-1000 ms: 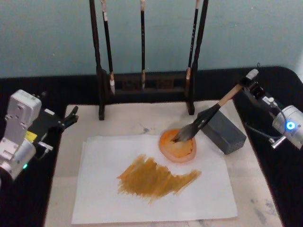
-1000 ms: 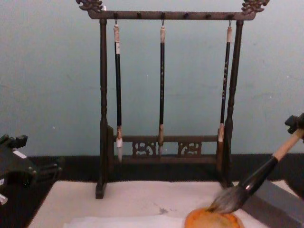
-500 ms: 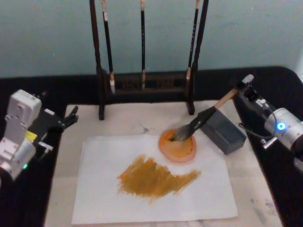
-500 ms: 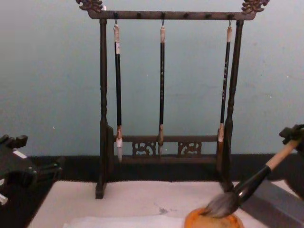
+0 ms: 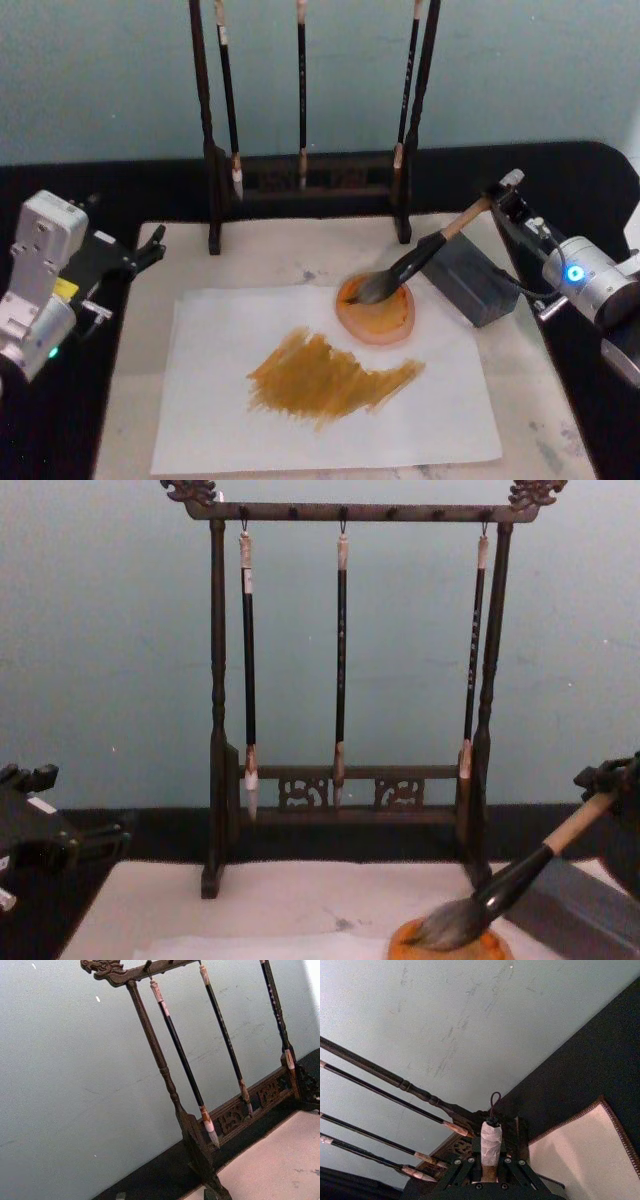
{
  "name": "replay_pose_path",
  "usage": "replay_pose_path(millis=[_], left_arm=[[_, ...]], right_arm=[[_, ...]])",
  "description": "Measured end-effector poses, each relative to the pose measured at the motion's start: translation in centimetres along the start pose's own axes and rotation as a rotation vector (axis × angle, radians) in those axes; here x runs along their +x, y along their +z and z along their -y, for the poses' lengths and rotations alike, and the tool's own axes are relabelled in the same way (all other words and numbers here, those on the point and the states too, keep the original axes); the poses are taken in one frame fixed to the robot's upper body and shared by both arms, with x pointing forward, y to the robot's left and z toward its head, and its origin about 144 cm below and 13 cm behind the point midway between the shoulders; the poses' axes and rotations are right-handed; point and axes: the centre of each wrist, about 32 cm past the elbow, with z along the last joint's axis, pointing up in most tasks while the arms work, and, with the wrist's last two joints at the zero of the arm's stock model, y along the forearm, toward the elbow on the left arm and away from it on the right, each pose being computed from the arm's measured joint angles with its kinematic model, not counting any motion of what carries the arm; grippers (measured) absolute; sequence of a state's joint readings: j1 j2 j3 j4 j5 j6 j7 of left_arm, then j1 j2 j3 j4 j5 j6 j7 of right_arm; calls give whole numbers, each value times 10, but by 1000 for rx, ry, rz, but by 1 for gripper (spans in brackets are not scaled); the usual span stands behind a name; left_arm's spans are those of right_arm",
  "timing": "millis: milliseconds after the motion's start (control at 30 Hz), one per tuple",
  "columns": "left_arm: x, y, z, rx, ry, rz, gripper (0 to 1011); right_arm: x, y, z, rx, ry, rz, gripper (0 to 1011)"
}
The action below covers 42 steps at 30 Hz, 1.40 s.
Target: Pick up the brush from the inkstone, write on the paper, then place the brush back to its original position.
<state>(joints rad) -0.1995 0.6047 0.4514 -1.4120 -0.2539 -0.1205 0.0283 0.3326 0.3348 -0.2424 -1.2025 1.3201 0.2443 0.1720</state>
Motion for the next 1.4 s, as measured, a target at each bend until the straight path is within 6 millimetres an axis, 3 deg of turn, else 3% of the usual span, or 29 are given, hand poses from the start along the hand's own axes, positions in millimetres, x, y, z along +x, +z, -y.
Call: replay_pose_path(millis=[1200,1300,1400], left_arm=[[0,0,0,0,0,0,1010],[0,0,0,0,0,0,1010],[0,0,0,0,0,0,1010]], right_arm=[[3,-1,-1,-8,-25,-5,153],[3,-1,-1,-8,-25,-6,186],[3,-1,-1,-7,-26,-6,302]])
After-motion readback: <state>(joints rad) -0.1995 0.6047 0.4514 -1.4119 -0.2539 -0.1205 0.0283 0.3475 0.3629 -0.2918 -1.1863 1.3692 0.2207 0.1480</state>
